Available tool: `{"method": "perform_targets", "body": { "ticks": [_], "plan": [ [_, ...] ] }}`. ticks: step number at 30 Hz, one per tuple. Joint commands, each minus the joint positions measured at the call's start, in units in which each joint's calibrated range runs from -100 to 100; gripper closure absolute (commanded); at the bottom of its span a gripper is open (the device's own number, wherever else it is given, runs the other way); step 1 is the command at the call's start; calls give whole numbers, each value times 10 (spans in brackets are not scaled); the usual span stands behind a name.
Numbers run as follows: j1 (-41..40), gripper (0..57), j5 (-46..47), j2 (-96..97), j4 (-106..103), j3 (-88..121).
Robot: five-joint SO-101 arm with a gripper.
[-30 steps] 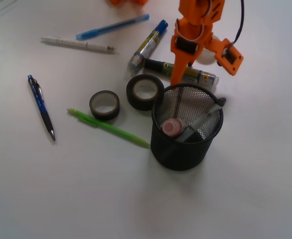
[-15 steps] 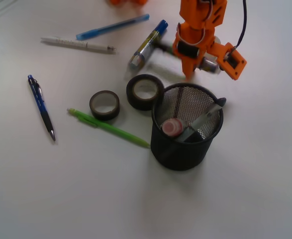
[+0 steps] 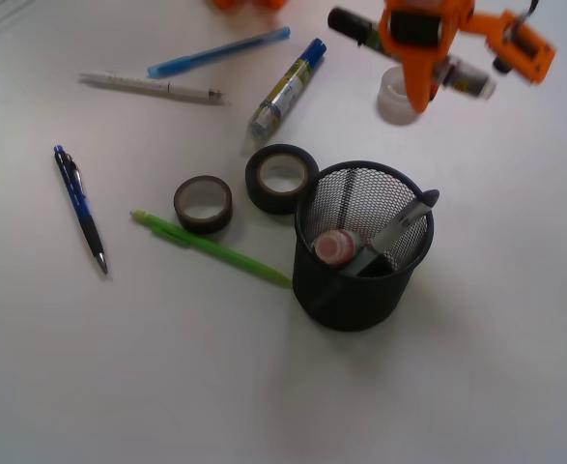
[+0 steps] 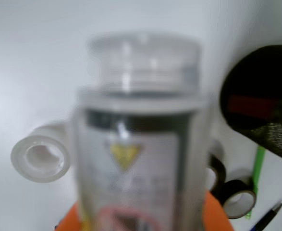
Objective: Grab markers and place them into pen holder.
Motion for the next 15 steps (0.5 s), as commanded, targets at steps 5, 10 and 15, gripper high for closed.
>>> {"method": "perform_targets", "body": {
  "ticks": [5,10,15],
  "plan": [
    [21,571,-9,-65,-31,-177],
    [45,571,-43,-32,-192,-208],
    [73,571,-51,12,-369,-212]
  ]
}}
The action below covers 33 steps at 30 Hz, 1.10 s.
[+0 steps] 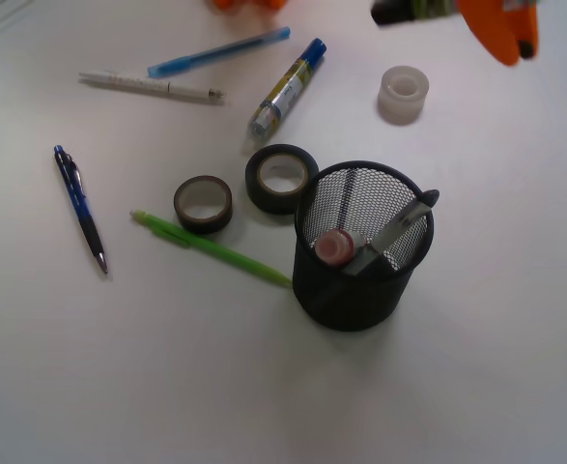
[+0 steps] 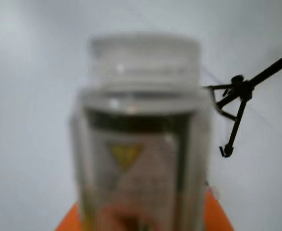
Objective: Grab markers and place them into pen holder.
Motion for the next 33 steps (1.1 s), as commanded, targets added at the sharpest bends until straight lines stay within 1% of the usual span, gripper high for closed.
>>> {"method": "perform_targets", "body": {
  "ticks": [1,7,11,17,22,27,30,33],
  "plan": [
    [22,571,-4,7,-113,-28],
    [55,571,-12,35,-271,-23],
    [78,571,-51,71,-348,-22],
    [89,571,-66,98,-365,-12],
    [86,571,-102,68,-388,152],
    [86,569,-104,20,-554,362],
    [92,569,-103,15,-646,428],
    [89,565,-102,12,-676,454]
  ]
}}
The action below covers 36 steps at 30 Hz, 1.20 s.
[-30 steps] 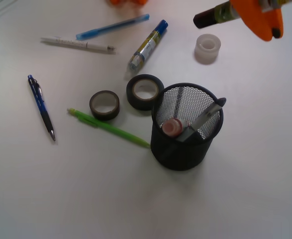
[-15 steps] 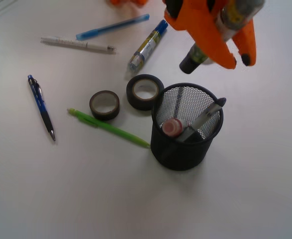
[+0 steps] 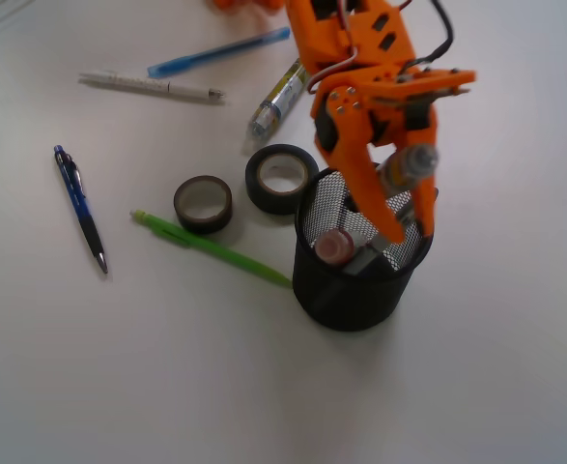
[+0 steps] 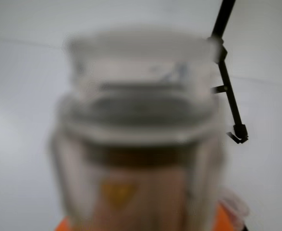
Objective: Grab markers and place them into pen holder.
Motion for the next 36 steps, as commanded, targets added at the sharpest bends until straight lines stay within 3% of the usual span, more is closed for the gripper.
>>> {"method": "perform_targets", "body": {
  "ticks": [1,3,7,9,15,22,28,36],
  "plan": [
    [1,549,0,-54,-56,21],
    [-5,473,1,-52,-70,22],
    [-14,258,11,-54,-76,21],
    [-14,198,16,-55,-74,17],
    [-14,187,69,-95,-32,16],
    [25,191,120,-273,448,-82],
    [72,192,38,-316,699,-62],
    [37,192,-117,-395,846,97]
  ]
}}
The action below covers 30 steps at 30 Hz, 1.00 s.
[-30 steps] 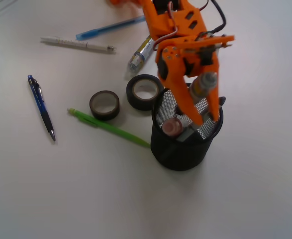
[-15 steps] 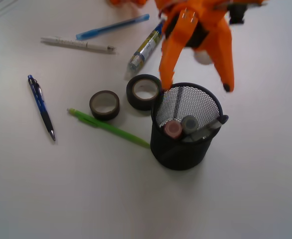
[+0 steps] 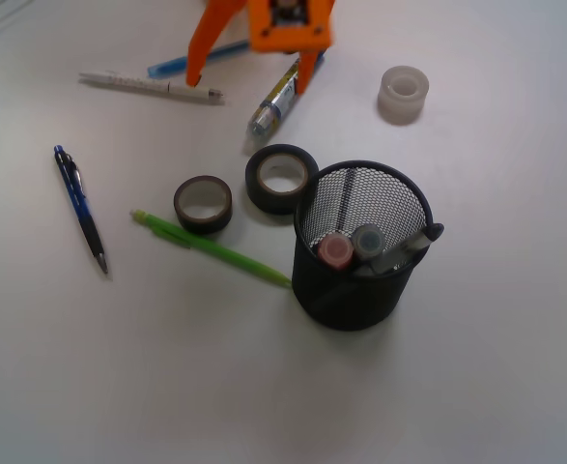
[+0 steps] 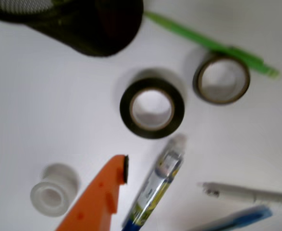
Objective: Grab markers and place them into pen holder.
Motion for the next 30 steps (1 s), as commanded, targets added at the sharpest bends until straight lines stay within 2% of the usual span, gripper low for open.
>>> {"method": "perform_targets", "body": {
  "ticks": [1,7,17,28,30],
  "plan": [
    [-26,192,-70,-73,30,81],
    [-56,192,-116,-139,-5,257],
    [-65,192,-131,-174,-371,565],
    [-62,194,-135,-171,-411,643],
    [-62,226,-136,-171,-412,653]
  ]
}}
